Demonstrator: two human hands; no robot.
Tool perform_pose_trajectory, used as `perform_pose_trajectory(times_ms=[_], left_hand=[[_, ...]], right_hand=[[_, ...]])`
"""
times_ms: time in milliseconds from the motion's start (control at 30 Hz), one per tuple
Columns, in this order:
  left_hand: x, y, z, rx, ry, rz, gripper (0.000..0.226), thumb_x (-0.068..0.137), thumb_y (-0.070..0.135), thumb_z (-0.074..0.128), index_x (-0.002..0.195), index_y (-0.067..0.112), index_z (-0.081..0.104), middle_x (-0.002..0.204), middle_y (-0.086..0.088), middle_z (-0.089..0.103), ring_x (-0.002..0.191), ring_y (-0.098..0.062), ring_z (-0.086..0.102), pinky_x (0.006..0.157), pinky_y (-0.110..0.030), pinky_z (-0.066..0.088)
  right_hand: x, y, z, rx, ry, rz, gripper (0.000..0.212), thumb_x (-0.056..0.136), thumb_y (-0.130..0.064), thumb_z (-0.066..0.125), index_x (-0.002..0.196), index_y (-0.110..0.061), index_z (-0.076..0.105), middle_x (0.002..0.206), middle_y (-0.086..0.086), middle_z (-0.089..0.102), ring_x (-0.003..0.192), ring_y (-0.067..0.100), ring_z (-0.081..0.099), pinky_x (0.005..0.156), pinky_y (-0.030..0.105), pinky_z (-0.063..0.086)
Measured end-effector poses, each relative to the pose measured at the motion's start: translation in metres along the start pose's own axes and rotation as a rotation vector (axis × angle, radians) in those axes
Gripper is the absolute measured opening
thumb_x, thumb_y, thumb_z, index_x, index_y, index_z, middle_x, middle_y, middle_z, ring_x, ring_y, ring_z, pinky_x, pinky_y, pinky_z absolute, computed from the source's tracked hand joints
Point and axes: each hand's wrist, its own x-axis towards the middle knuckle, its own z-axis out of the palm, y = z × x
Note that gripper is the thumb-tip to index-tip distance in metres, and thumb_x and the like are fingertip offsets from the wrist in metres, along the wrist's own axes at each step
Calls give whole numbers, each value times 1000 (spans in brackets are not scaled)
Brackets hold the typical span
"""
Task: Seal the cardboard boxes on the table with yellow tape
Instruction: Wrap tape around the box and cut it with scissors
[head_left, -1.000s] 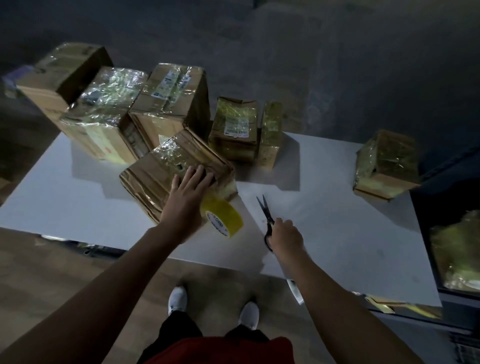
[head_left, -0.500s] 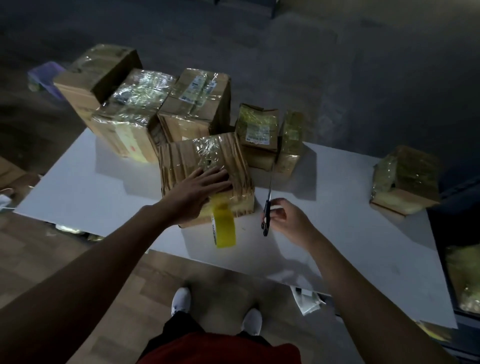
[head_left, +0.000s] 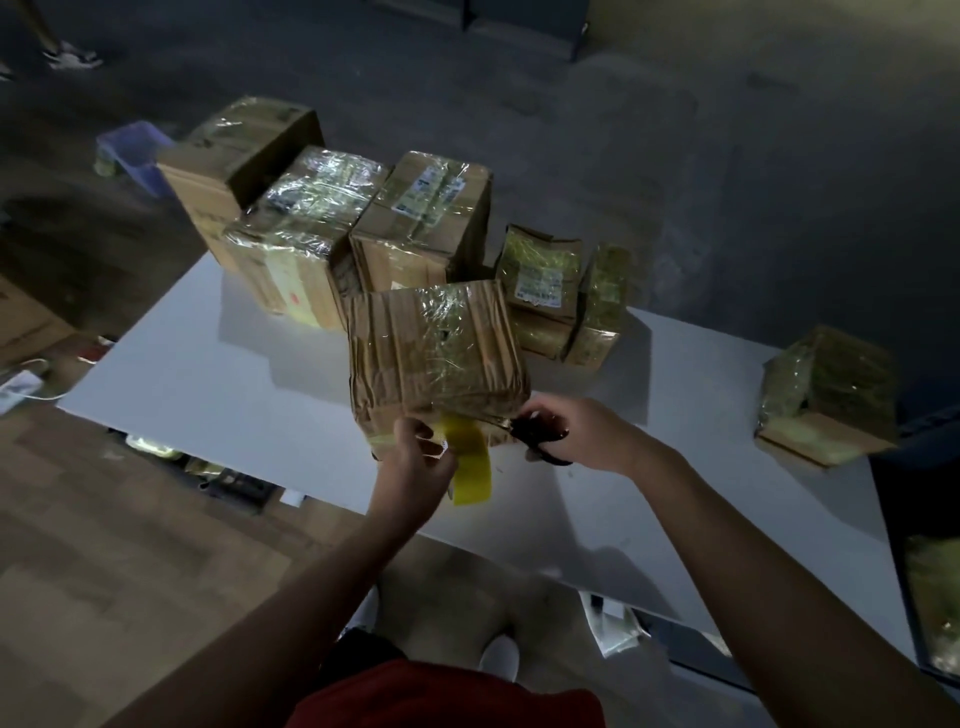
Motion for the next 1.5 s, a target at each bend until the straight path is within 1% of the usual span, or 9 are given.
perform_pose_trajectory(times_ms=[100,200,367,567,767,967,1067,1333,1500], left_hand=[[6,-1,1,-173,-15,-137,45,85,19,71,115,20,37,117,-8,59,97,-21,64,81,-42,58],[7,0,3,-175,-29,-158,55,80,15,76,117,23,35,109,-6,61,94,-22,65,80,-47,58],[6,0,-3,-179,-90,-169,62,81,9,74,126,18,33,110,-12,58,89,-20,63,64,-26,55],[9,8,-17,-223,-198,-192,62,83,-3,69,130,13,32,90,-15,59,70,-19,61,52,-19,52],[13,11,-22,-178,-249,-204,65,84,-2,68,135,13,31,95,-14,57,74,-20,61,57,-22,54],[13,13,-23,-152,-259,-203,62,85,-3,66,135,9,31,93,-11,56,71,-20,61,55,-21,54],[13,13,-24,-145,-266,-201,61,85,-2,66,135,9,32,92,-11,56,71,-20,61,55,-21,53],[15,11,-23,-131,-281,-228,63,85,-2,67,137,9,32,104,-19,57,77,-22,62,56,-22,53],[18,11,-22,-140,-290,-246,66,84,-4,67,139,9,33,97,-13,55,74,-21,60,57,-25,54]], right_hand=[[0,-4,-11,-47,-53,21,30,84,-21,69,109,-37,65,94,-14,72,93,6,68,89,42,54],[-2,-9,-25,-115,-124,41,33,85,-18,68,115,-31,66,96,-14,71,93,5,66,92,36,53],[-6,-14,-42,-197,-177,78,38,82,-22,74,116,-34,65,99,-20,68,97,1,63,87,25,50],[-4,-17,-51,-284,-228,71,41,78,-34,78,117,-34,65,100,-23,68,88,-8,61,75,12,45],[-4,-17,-54,-324,-228,74,40,79,-35,77,117,-31,66,103,-17,69,92,-1,62,78,15,47],[-7,-11,-59,-347,-221,99,37,78,-38,78,113,-35,66,96,-23,68,88,-2,64,76,14,47],[-7,-12,-58,-338,-221,97,37,79,-36,77,114,-34,66,96,-24,67,86,-6,62,69,8,42],[-5,-10,-59,-317,-222,118,36,79,-36,78,113,-34,66,93,-25,67,81,-10,61,70,10,43],[7,-21,-49,-304,-235,95,37,80,-36,76,115,-30,66,103,-14,67,94,2,61,87,25,50]])
